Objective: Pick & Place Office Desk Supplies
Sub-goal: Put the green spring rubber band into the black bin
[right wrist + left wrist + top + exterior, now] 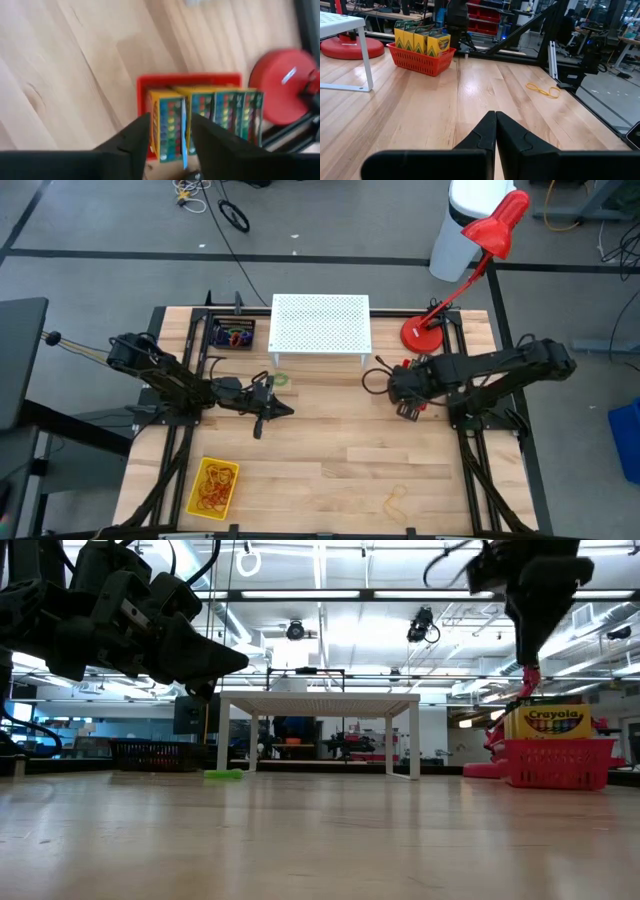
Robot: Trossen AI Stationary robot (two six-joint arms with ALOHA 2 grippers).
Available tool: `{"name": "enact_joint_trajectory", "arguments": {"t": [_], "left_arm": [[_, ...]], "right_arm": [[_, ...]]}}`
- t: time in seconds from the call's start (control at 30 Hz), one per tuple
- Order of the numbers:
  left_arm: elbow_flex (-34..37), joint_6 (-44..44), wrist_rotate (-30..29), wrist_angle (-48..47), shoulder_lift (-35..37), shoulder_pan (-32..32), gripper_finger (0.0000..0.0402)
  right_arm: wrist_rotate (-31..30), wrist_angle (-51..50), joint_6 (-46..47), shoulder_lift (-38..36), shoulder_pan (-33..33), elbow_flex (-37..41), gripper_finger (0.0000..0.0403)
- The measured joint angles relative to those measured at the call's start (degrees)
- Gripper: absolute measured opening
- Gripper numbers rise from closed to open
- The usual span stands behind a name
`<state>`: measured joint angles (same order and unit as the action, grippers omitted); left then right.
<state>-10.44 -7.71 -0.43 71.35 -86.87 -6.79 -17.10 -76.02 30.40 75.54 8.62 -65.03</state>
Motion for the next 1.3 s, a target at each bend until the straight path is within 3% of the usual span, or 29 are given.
{"name": "enact_joint_trajectory", "arguments": {"t": [0.17,0.27,0.5,0.7,0.87,0.93,1.3], "left_arm": [[0.0,0.0,0.0,0.0,0.0,0.0,0.0014],[0.0,0.0,0.0,0.0,0.0,0.0,0.0014],[0.0,0.0,0.0,0.0,0.0,0.0,0.0014],[0.0,0.0,0.0,0.0,0.0,0.0,0.0014],[0.0,0.0,0.0,0.0,0.0,0.0,0.0014],[0.0,0.0,0.0,0.0,0.0,0.0,0.0014],[0.0,0.0,0.0,0.0,0.0,0.0,0.0014]], "right_arm": [[-5.8,3.4,1.3,-0.1,5.6,-1.5,0.0064],[-8.7,10.5,2.2,-0.1,9.7,-0.4,0.0012],[-15.3,43.2,-4.5,-0.1,16.9,6.7,0.0032],[-15.4,80.4,-15.8,-0.1,19.3,18.8,0.0005],[-15.5,101.2,-21.5,0.7,19.1,26.7,0.0015],[-15.6,105.3,-23.0,1.3,19.1,28.0,0.0015],[-15.4,106.0,-26.1,1.6,19.1,28.2,0.0014]]}}
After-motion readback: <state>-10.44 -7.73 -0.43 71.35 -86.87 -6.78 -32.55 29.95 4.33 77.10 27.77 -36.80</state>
